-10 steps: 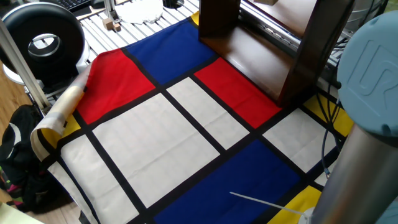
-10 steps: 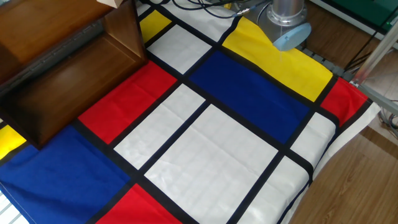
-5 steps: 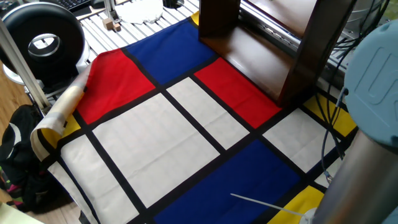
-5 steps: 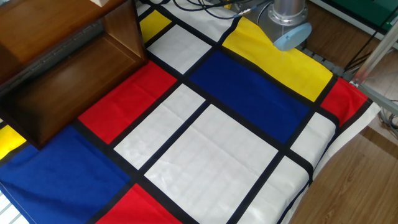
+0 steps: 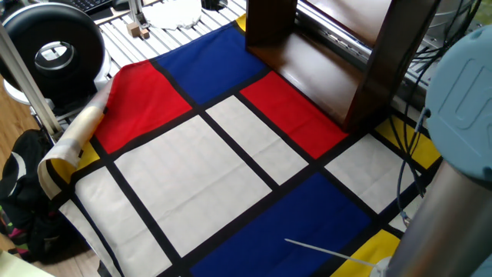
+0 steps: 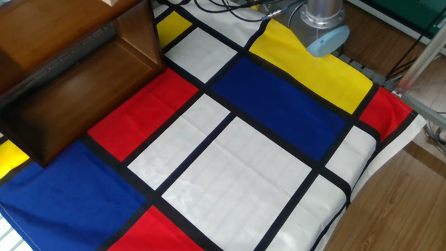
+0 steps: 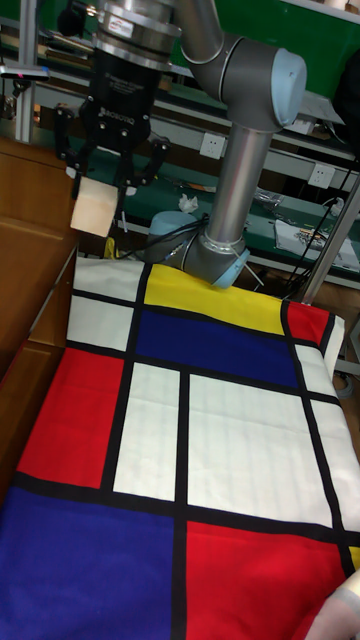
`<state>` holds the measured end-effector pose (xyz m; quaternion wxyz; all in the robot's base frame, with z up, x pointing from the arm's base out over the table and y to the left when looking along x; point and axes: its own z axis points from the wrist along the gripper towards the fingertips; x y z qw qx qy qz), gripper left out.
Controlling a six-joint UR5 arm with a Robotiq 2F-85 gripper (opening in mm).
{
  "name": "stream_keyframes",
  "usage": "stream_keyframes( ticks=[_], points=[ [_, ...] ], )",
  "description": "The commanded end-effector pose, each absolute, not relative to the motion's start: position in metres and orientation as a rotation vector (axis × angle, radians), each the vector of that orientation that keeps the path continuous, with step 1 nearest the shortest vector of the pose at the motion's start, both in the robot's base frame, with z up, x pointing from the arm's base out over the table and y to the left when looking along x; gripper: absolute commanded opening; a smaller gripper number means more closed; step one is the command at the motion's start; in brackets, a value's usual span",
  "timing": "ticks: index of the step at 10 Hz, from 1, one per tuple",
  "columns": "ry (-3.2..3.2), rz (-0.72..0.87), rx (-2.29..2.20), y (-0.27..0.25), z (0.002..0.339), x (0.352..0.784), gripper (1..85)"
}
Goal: Put the object on the shelf
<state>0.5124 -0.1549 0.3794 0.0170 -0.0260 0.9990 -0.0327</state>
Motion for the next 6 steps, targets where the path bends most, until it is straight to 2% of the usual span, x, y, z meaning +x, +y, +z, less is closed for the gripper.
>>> stream_keyframes(
  ticks=[1, 4, 6],
  points=[
    [3.107, -0.027, -0.169, -0.183, 0.382, 0.512, 1.0],
    [3.122, 0.027, -0.234, -0.215, 0.398, 0.513, 1.0],
    [3.112, 0.044, -0.274, -0.232, 0.395, 0.517, 1.0]
  ],
)
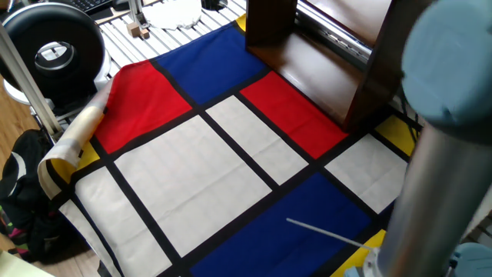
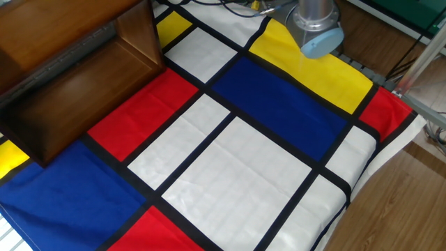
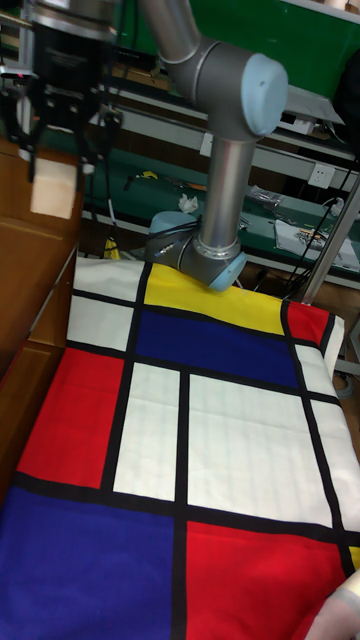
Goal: Put the object on the shelf
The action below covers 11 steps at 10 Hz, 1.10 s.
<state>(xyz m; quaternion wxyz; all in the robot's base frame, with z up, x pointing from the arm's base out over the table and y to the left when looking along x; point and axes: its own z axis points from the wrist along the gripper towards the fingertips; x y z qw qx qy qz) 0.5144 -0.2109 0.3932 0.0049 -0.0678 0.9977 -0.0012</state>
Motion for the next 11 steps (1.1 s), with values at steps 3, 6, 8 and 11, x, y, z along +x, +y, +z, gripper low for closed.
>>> stream_keyframes(
  ticks=[3, 6, 8, 11],
  points=[
    [3.103, 0.038, -0.292, -0.24, 0.384, 0.524, 1.0],
    [3.095, 0.044, -0.306, -0.239, 0.369, 0.535, 1.0],
    [3.084, 0.059, -0.319, -0.235, 0.358, 0.543, 1.0],
    [3.073, 0.064, -0.319, -0.23, 0.342, 0.555, 1.0]
  ],
)
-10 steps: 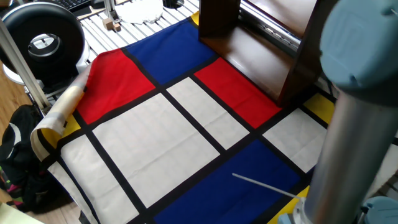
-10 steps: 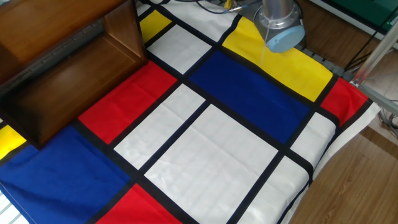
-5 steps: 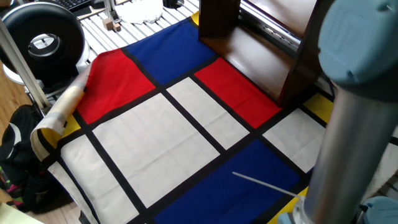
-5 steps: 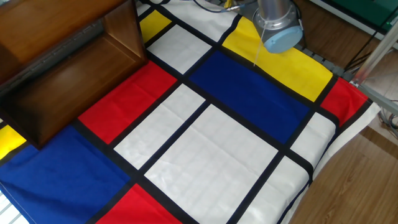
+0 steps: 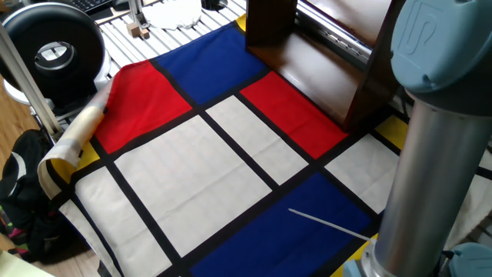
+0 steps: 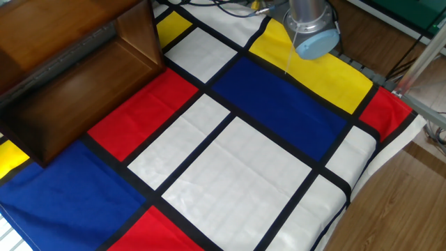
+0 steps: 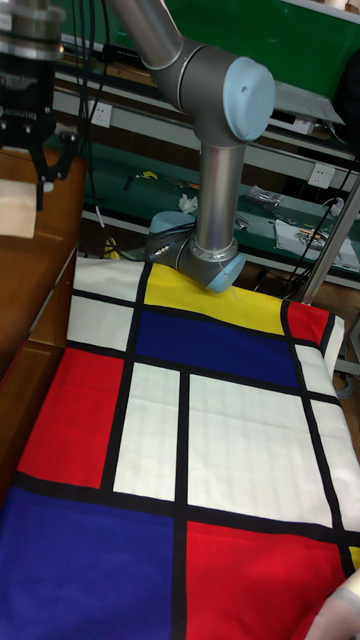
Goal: Put the object on the shelf
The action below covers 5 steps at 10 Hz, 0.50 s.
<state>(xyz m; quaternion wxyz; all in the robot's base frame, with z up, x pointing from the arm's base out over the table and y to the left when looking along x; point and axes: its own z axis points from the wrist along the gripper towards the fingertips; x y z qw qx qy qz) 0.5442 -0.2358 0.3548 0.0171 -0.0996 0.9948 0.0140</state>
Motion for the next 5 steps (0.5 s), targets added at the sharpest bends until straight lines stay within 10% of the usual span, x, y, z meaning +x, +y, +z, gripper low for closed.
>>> stream_keyframes(
  ticks=[1, 5],
  points=[
    [3.071, 0.064, -0.319, -0.228, 0.339, 0.559, 1.0],
    [3.052, 0.093, -0.33, -0.224, 0.326, 0.575, 1.0]
  ],
)
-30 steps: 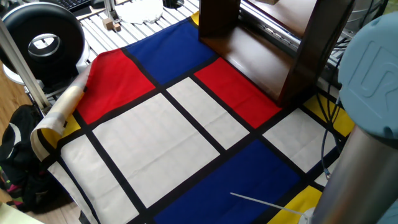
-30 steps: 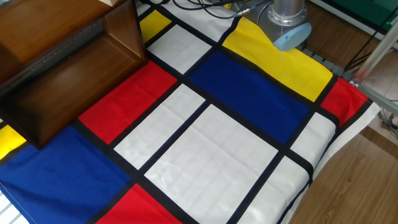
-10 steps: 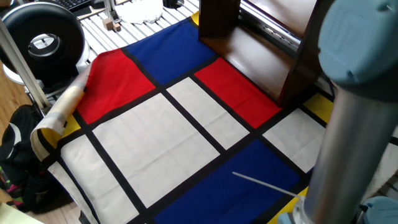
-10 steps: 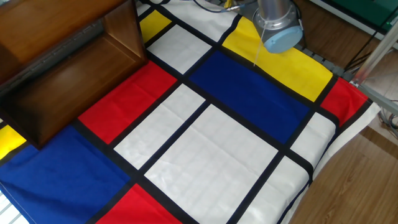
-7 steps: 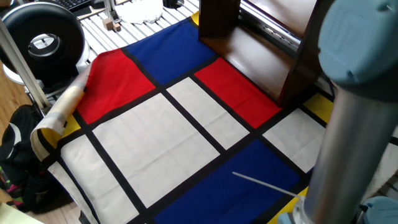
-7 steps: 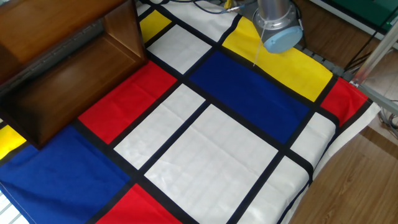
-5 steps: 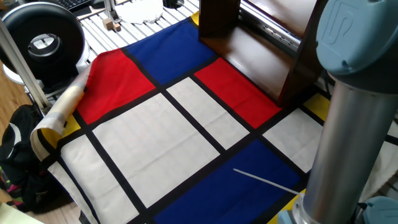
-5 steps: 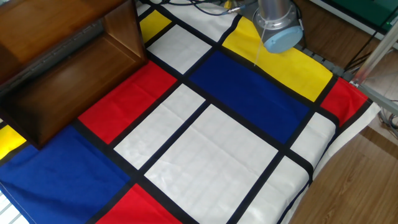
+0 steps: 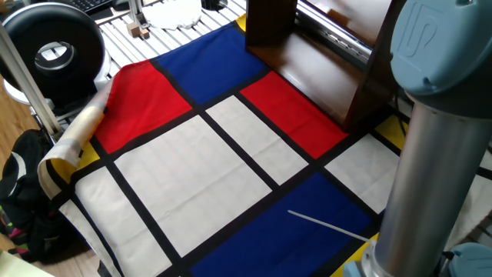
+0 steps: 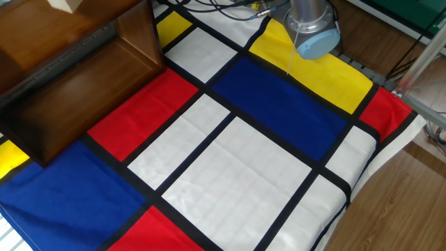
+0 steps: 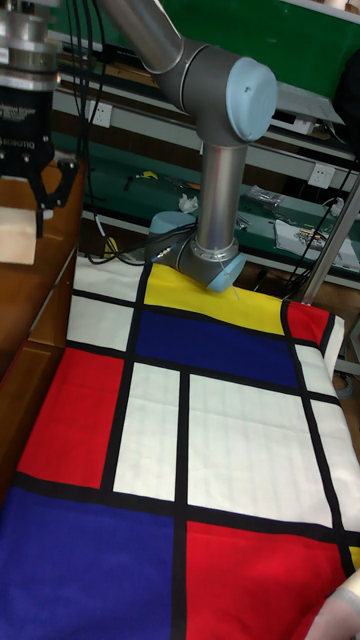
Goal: Put the object on the shelf
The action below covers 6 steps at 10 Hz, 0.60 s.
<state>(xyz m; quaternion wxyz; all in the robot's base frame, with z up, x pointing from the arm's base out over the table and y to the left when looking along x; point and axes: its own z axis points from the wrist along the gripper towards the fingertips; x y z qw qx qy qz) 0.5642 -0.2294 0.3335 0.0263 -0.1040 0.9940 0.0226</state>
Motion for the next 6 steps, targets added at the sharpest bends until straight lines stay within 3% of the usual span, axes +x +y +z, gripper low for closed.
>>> stream_keyframes(
  ticks=[1, 6],
  points=[
    [3.049, 0.098, -0.327, -0.2212, 0.3238, 0.5777, 1.0],
    [3.038, 0.11, -0.323, -0.2169, 0.3183, 0.5826, 1.0]
  ],
)
